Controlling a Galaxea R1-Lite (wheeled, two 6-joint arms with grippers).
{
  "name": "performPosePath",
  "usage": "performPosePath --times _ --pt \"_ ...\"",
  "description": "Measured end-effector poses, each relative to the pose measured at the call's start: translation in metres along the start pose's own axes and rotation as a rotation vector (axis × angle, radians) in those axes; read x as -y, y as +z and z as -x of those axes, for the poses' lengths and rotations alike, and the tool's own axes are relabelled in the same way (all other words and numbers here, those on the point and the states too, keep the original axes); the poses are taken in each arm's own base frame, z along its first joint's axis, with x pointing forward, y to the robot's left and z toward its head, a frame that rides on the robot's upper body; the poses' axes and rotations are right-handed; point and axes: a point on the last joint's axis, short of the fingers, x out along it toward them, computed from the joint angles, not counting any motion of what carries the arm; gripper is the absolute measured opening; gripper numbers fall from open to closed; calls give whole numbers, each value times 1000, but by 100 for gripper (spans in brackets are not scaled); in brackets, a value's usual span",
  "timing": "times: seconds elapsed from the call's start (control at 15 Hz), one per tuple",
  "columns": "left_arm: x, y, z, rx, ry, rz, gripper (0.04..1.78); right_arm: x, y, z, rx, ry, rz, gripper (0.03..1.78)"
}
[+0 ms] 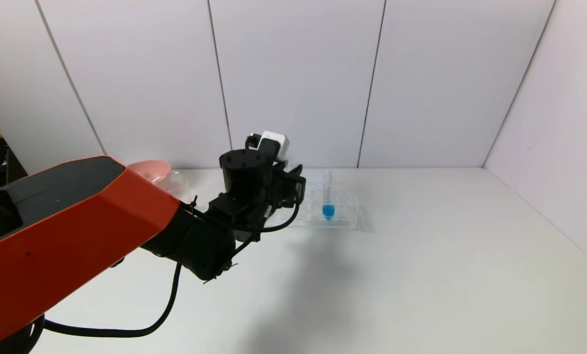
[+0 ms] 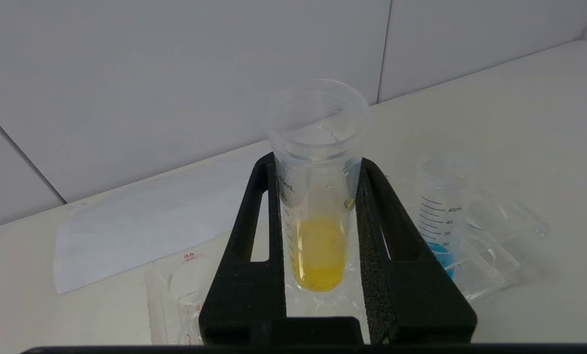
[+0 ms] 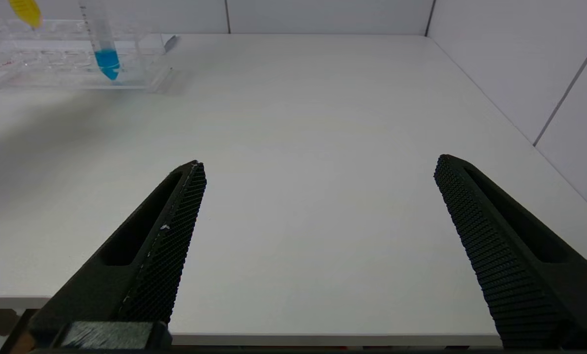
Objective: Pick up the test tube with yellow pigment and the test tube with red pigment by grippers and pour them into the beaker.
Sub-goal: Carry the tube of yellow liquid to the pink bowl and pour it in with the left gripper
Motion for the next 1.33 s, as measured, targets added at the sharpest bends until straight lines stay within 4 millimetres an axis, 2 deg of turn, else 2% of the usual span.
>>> performPosePath --times 0.6,1.33 --pt "-5 23 18 35 -17 -3 44 0 0 0 0 0 0 170" --pt "-67 72 63 83 98 -25 44 0 0 0 0 0 0 170"
